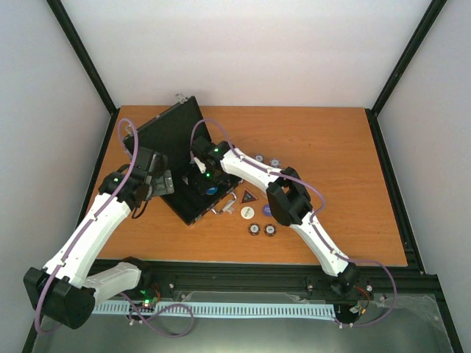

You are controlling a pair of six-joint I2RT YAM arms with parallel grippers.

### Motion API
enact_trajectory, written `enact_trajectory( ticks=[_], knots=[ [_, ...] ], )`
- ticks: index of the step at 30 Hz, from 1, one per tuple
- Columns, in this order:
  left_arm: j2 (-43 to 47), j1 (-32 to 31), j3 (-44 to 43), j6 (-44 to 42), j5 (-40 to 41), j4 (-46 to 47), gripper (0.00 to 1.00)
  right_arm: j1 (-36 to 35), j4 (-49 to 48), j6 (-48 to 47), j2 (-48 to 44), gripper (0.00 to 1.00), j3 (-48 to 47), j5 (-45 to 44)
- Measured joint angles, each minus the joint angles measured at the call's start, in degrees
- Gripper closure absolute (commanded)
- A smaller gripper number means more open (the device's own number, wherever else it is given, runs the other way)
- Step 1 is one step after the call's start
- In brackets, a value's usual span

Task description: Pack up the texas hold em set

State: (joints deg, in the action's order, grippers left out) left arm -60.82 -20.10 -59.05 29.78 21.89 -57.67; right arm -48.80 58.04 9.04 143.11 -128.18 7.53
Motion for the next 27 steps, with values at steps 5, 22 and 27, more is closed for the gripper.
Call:
enact_trajectory(
  ticks=[5,22,27],
  knots=[
    [0.0,0.0,0.0,0.0,0.0,0.0,0.0,0.0,0.0,-0.5,-0.2,0.05,0.0,0.2],
    [0.0,0.0,0.5,0.0,0.2,0.0,0.0,0.0,0.0,-0.6,-6.3,0.0,0.0,5.6],
    [0.1,0.0,0.6,0.0,0.9,0.0,0.0,0.0,0.6,0.2,-7.2,0.0,2.7,1.2]
  ],
)
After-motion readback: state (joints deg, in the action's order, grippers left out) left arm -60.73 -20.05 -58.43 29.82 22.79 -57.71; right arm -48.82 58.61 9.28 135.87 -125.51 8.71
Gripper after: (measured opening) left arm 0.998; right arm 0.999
